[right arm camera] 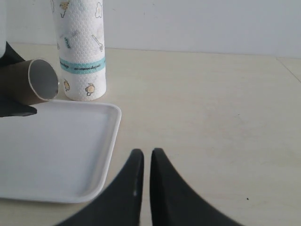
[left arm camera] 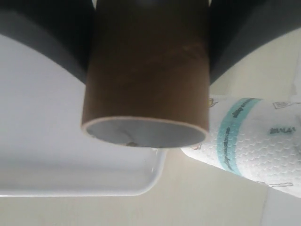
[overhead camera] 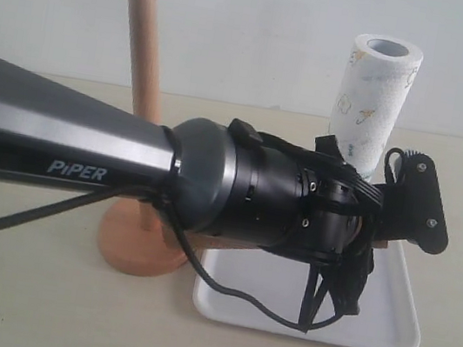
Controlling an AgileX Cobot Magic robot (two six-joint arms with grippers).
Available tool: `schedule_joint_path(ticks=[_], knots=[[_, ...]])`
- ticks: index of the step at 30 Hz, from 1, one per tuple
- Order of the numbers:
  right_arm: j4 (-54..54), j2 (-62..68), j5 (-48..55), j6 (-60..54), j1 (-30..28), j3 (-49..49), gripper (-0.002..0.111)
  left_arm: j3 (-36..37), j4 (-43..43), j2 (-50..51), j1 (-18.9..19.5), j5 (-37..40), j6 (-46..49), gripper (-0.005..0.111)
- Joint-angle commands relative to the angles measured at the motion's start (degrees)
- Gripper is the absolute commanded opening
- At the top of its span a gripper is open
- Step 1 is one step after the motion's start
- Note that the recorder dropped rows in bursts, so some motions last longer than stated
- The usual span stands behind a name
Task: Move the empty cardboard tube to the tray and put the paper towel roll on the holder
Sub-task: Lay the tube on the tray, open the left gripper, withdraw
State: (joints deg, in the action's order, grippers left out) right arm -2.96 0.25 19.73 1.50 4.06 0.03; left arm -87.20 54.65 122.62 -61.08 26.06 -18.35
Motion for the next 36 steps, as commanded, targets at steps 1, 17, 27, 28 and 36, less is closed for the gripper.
schedule_joint_path(ticks=[1,17,27,28,36], knots=[[-0.33,-0.25,-0.64,-0.2,-0.11,-0.03,0.005,-0.56,-2.78,-0.28,-0.13,0.38,0.06,0.049],[-0.33,-0.25,-0.64,-0.2,-0.11,-0.03,0.005,-0.56,-4.8,-0.28,-0.13,-0.24,-3.12,0.085],[-0.33,-0.25,-0.64,-0.2,-0.11,-0.03,0.005,-2.27,-4.7,-6.29,-2.92,5.69,-3.88,0.014],[-0.33,-0.25,-0.64,-0.2,-0.11,-0.03,0.005,-2.27,-4.9,-6.94,-3.23,5.69,-3.88,0.008],[-0.33,-0.25,-0.64,-0.2,-0.11,-0.03,0.005,-2.27,-12.47,-9.75,-3.48,6.25,-3.88,0.004]])
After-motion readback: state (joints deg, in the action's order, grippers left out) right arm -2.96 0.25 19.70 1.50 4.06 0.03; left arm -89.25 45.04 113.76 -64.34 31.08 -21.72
